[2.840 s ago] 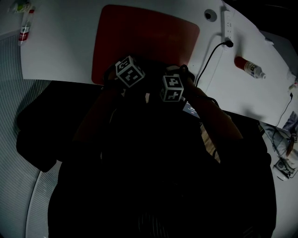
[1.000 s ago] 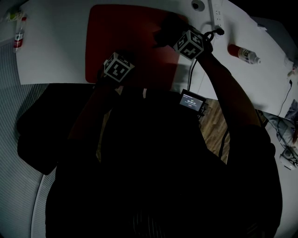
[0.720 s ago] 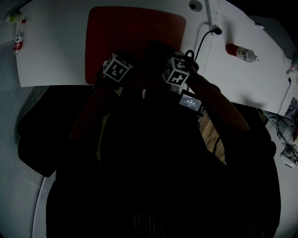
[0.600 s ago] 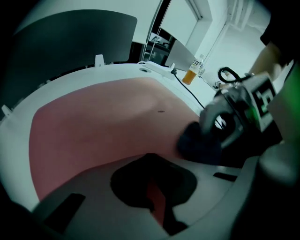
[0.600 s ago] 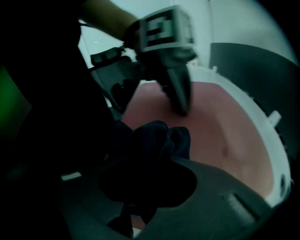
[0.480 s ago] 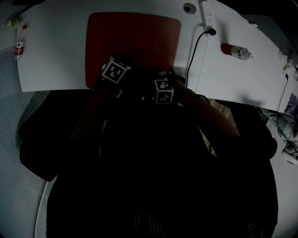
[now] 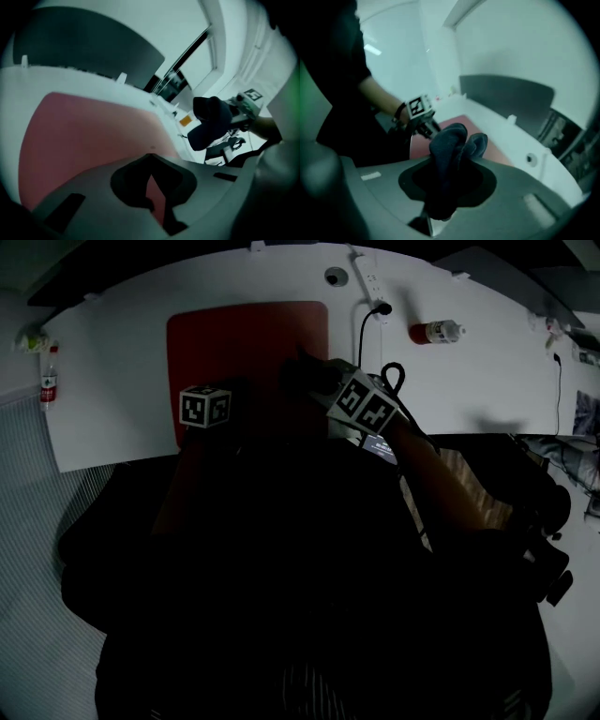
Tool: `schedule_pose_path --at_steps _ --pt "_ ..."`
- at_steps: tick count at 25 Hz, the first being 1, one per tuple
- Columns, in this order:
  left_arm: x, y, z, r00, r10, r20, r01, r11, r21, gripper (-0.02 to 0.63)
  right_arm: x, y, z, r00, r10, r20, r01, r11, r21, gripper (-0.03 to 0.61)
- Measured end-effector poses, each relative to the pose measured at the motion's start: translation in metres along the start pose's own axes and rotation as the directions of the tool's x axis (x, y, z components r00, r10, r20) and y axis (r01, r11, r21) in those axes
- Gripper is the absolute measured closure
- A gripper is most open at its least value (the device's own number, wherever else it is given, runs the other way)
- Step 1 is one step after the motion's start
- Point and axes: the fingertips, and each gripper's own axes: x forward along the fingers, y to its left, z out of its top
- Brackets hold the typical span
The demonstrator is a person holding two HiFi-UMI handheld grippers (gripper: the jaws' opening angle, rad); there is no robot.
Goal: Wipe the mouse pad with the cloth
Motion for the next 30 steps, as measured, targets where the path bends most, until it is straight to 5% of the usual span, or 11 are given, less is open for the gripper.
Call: schedule_pose_path --at_steps 2,5,10,12,15,18,30 --pt "-0.021 -0.027 0.039 0.991 -0.072 0.112 0.065 0.996 0.062 0.606 -0.045 -0.021 0.025 0.991 -0.058 0.122 0.046 0.994 0.098 0.499" --pt "-0.059 -0.073 0.097 0.952 -0.169 0.254 0.131 0.979 0.159 0.607 -0.111 -0.044 0.057 0.937 -0.16 0.309 0.083 0.965 0.249 0.499" --pt "-0.135 -0.162 0.194 0.811 -0.323 0.489 0.19 0.934 0.302 0.606 -0.192 -0.049 0.095 0.796 -0.311 0.519 0.107 0.917 0.384 0.5" --pt "-0.154 -0.188 0.215 0.782 -0.346 0.518 0.176 0.92 0.349 0.606 -0.215 -0.046 0.103 0.747 -0.353 0.562 0.121 0.905 0.408 0.502" --pt "-0.167 -0.216 0.225 0.783 -0.383 0.49 0.168 0.888 0.428 0.607 -0.237 -0.041 0.114 0.691 -0.374 0.618 0.102 0.897 0.429 0.502" --pt "-0.172 -0.236 0.227 0.786 -0.411 0.461 0.164 0.858 0.487 0.607 -0.246 -0.037 0.116 0.671 -0.383 0.635 0.106 0.897 0.429 0.502" --pt "-0.178 -0.239 0.218 0.783 -0.414 0.465 0.154 0.852 0.5 0.606 -0.243 -0.023 0.125 0.681 -0.358 0.639 0.111 0.913 0.393 0.502"
